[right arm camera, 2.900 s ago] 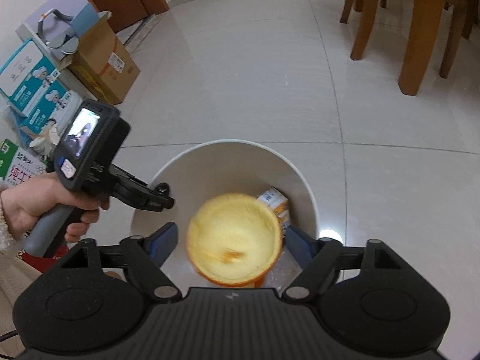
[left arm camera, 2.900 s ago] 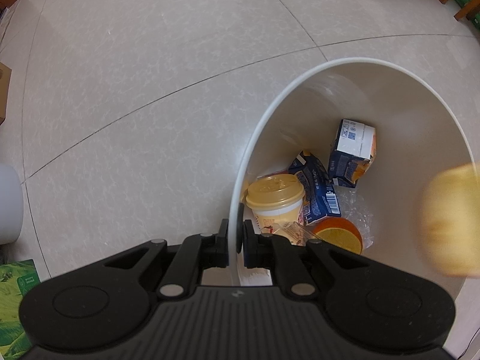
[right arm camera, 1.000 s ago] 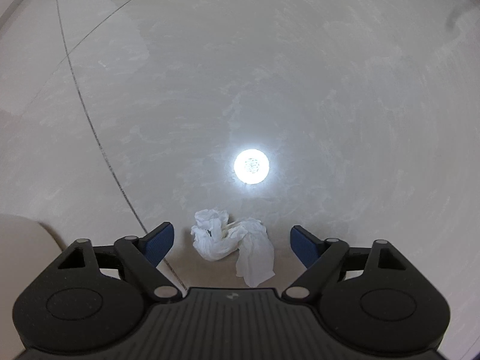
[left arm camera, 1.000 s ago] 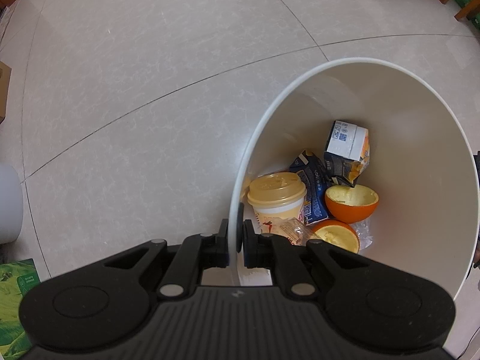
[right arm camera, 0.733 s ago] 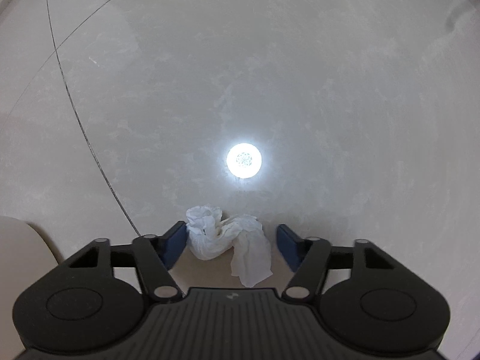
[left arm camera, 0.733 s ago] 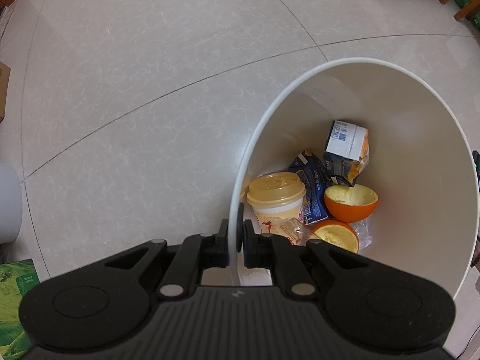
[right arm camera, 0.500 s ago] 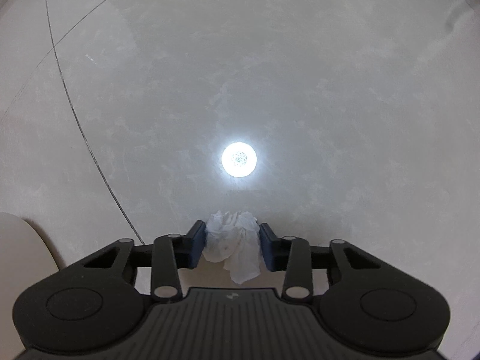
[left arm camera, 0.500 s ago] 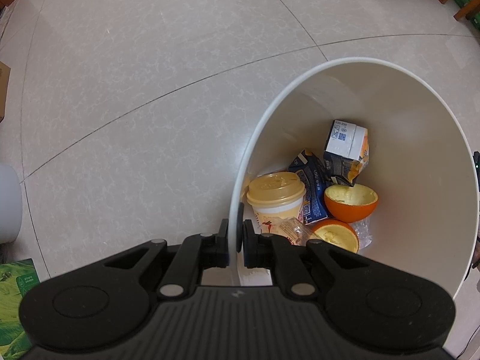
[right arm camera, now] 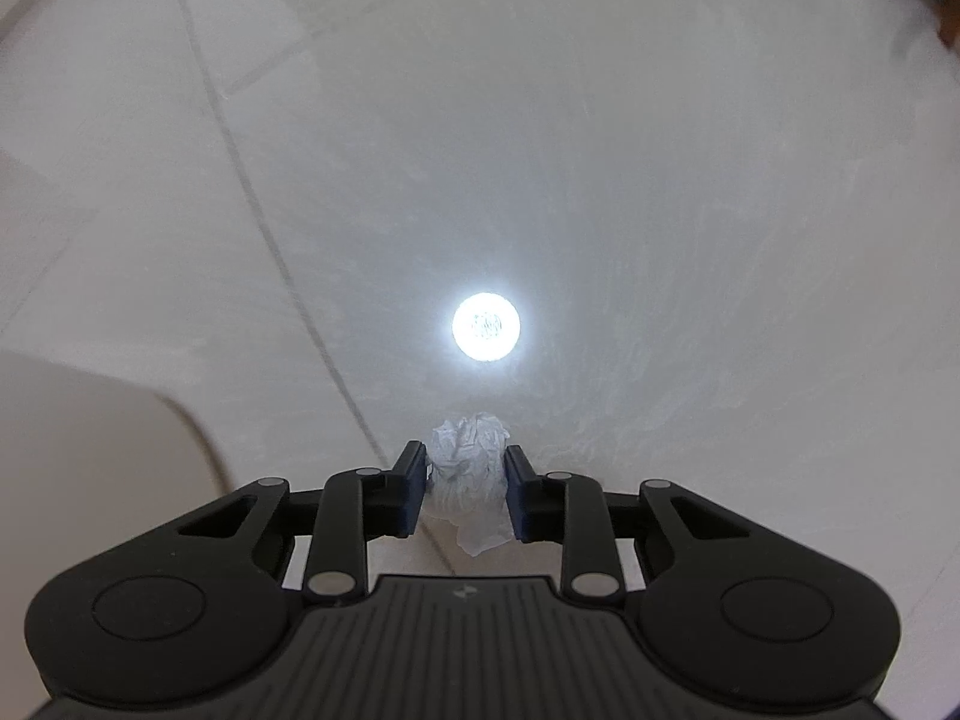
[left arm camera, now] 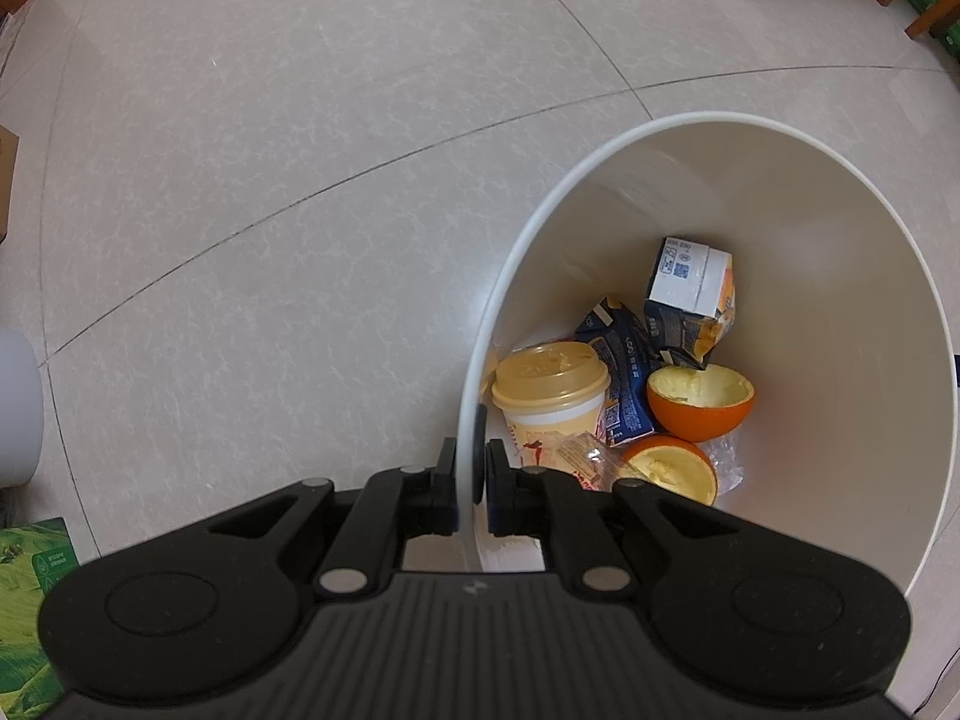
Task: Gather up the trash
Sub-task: 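Carry the tissue over the bin and release it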
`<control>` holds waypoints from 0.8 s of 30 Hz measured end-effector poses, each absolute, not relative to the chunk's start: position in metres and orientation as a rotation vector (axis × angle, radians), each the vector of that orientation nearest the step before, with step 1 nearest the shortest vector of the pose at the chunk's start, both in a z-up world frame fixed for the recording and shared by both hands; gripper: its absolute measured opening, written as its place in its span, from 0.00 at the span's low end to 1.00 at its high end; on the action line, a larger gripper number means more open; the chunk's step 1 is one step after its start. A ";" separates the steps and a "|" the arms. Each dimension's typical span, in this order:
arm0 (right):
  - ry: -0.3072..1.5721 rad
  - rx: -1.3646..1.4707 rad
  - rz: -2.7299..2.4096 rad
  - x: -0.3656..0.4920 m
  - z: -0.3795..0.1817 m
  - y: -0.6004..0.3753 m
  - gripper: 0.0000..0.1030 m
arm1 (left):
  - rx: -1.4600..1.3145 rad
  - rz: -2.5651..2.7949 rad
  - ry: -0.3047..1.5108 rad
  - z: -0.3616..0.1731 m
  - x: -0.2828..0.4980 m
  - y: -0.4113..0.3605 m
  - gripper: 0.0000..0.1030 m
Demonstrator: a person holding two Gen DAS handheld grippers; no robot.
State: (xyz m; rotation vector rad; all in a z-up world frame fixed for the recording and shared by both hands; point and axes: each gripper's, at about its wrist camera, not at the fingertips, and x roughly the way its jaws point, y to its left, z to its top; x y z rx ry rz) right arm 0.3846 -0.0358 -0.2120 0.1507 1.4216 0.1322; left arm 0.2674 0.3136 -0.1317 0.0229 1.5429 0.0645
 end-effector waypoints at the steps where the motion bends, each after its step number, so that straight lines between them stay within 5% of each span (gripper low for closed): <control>1: 1.408 0.146 0.158 0.383 -0.195 -0.035 0.31 | 0.020 0.064 1.544 -0.132 0.268 0.314 0.06; 13: 1.258 -0.001 0.474 0.334 -0.016 0.027 0.31 | 0.027 0.062 1.540 -0.133 0.267 0.313 0.06; 24: 1.210 -0.121 0.684 0.307 0.027 0.122 0.32 | 0.026 0.059 1.538 -0.132 0.266 0.314 0.06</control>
